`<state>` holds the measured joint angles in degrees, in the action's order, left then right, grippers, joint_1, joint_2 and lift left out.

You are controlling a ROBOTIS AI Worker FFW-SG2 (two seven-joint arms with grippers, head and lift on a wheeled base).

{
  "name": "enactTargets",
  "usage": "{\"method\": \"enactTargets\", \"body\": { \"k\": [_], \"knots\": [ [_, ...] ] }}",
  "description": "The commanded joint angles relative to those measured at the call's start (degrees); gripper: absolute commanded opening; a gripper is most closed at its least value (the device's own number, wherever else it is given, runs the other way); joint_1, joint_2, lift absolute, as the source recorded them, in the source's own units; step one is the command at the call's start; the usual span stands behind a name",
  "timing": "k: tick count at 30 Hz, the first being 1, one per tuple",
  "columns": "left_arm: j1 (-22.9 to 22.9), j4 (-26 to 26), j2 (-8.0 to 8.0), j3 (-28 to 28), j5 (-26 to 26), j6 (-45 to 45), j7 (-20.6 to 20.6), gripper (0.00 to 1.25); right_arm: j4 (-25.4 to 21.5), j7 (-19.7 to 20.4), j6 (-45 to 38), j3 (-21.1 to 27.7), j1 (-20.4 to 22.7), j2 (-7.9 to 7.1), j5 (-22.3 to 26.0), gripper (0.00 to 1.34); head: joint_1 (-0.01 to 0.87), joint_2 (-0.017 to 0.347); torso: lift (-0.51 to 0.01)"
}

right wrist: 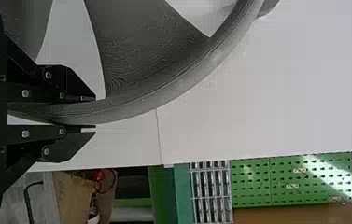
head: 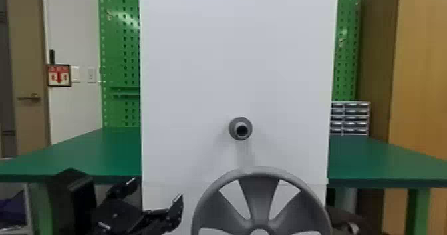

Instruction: Hold the wheel and insert it

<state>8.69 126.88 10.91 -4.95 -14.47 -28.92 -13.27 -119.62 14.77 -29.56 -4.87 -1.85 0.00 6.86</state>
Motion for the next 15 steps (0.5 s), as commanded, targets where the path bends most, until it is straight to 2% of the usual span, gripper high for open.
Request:
{"method": "enactTargets", "body": {
  "k": [1,15],
  "knots": [
    [0.0,-0.1,-0.01,-0.1,0.1,0.0,0.0,1.15,0.0,0.2,-1.6,-0.1,-1.2,0.05,0.1,0.16,0.097,0.015,-0.442],
    [0.0,-0.2,0.07,-0.2,0.1,0.0,0.0,1.15,0.0,0.3,-5.6,-1.0,-4.6,0.05,1.0,0.16,0.097,0.015,-0.442]
  ]
}}
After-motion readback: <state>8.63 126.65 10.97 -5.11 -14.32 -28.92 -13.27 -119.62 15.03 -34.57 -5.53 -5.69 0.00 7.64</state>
